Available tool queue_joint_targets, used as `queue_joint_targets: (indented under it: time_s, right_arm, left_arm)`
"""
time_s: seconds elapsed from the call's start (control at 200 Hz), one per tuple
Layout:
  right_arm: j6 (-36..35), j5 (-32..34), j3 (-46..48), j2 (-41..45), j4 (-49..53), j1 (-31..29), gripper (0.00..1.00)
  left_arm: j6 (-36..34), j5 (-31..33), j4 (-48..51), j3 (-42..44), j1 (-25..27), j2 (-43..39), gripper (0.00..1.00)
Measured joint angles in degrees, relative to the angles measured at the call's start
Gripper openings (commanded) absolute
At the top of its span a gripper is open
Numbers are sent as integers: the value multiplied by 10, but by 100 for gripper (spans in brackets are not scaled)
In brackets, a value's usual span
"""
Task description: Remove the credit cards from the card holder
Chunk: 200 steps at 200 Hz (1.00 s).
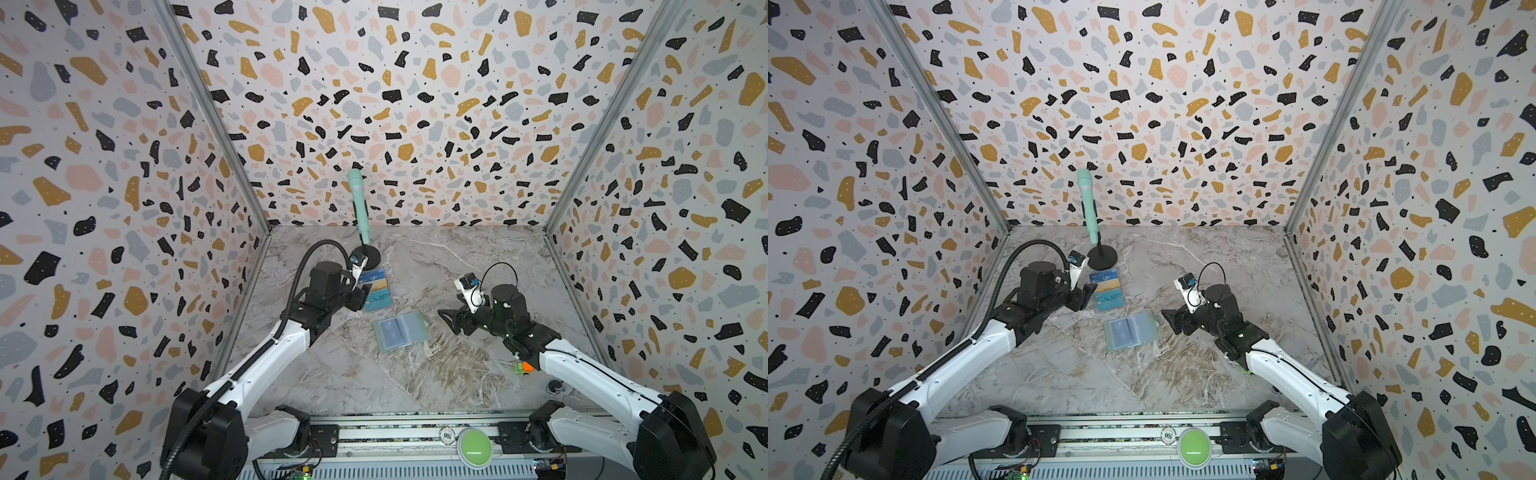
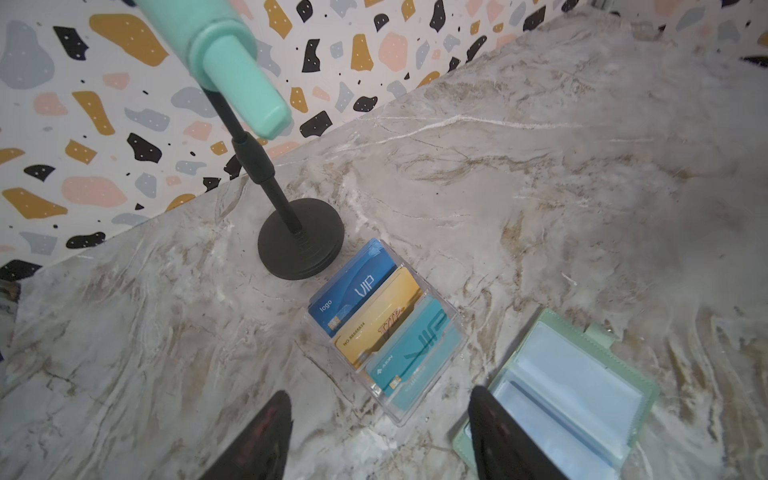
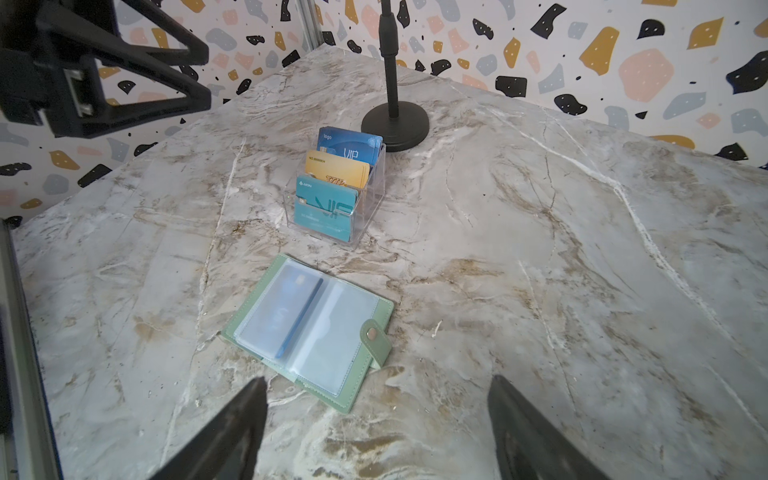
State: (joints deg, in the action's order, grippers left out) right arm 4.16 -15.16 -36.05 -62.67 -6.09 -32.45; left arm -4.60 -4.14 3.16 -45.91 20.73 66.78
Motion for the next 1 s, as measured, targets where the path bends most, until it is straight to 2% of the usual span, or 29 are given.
queue_joint_targets:
  time_s: [0.245, 0.576, 0.781, 0.911, 1.001]
  right_arm:
    - [21, 7, -8, -34, 9, -41, 83]
    - [50, 35, -40, -82, 33, -92, 83]
    - [67, 40, -46, -108, 26, -124, 82]
    - [70, 44, -56, -148, 16, -138, 81]
    - [72, 48, -63, -172, 6, -145, 81]
  left_arm:
    - [127, 9, -30, 47, 1, -38, 68]
    - [219, -10, -51, 116, 2, -17, 66]
    - [252, -38, -86, 127, 4, 9, 54]
    - [267, -61, -108, 141, 9, 45, 38]
    - [273, -73, -111, 143, 16, 82, 33]
